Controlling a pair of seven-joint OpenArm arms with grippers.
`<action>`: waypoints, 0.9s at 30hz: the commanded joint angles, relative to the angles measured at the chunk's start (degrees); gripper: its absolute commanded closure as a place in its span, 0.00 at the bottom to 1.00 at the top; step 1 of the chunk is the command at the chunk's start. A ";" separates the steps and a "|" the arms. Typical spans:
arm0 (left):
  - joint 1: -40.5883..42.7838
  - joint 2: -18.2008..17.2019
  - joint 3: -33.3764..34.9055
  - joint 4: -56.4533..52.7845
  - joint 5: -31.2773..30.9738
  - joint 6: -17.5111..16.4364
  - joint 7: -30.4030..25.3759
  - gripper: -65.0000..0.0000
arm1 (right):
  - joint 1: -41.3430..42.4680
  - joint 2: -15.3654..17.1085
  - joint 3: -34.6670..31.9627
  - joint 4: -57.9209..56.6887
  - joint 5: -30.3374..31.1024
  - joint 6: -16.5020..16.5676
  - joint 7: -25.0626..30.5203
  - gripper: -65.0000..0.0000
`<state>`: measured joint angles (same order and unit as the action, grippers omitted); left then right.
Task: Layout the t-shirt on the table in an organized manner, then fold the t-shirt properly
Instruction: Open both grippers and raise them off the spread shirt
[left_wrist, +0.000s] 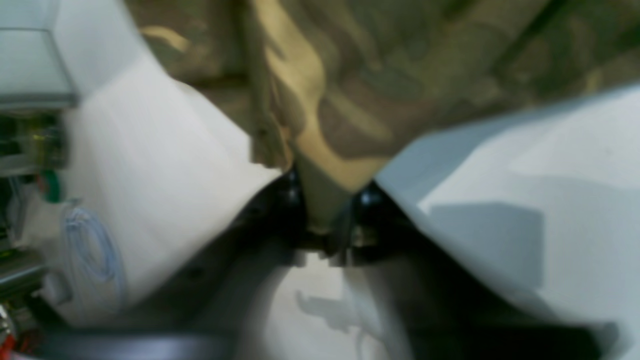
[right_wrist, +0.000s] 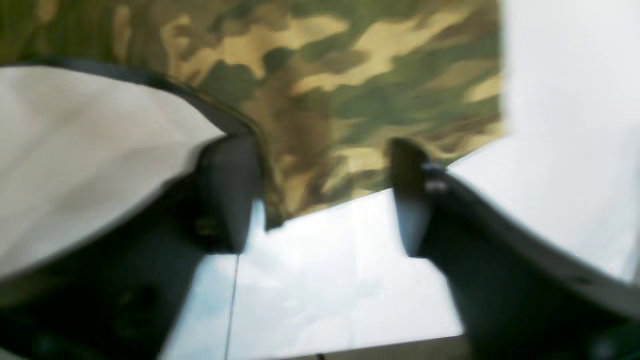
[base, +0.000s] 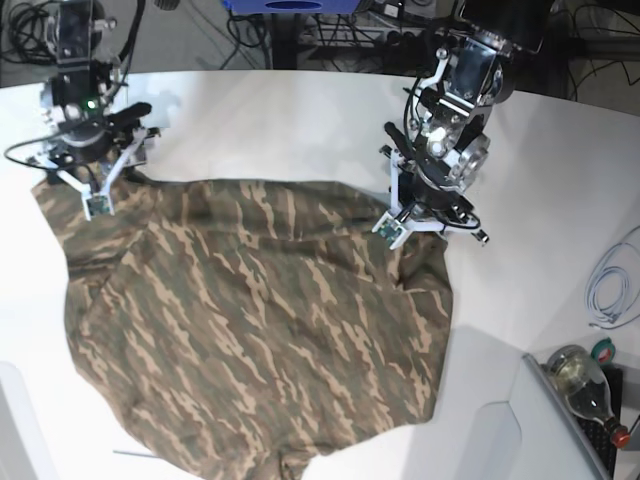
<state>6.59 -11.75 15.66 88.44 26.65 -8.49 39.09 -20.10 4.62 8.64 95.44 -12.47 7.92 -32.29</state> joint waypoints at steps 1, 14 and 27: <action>0.31 -0.34 -0.14 2.94 0.29 0.71 -0.63 0.51 | -0.61 -0.62 0.45 4.12 0.21 -0.32 1.48 0.29; 17.72 3.35 -17.20 21.84 -1.64 0.62 2.18 0.48 | 23.48 6.06 1.16 -23.83 0.21 -0.23 4.65 0.80; 21.23 -0.16 -32.41 19.73 -32.15 0.62 2.27 1.00 | 24.54 6.32 13.55 -41.42 -0.06 -0.23 9.48 0.99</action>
<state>27.75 -11.44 -16.47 107.42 -5.61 -8.19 42.24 4.99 10.41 21.93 54.48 -11.90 7.92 -18.37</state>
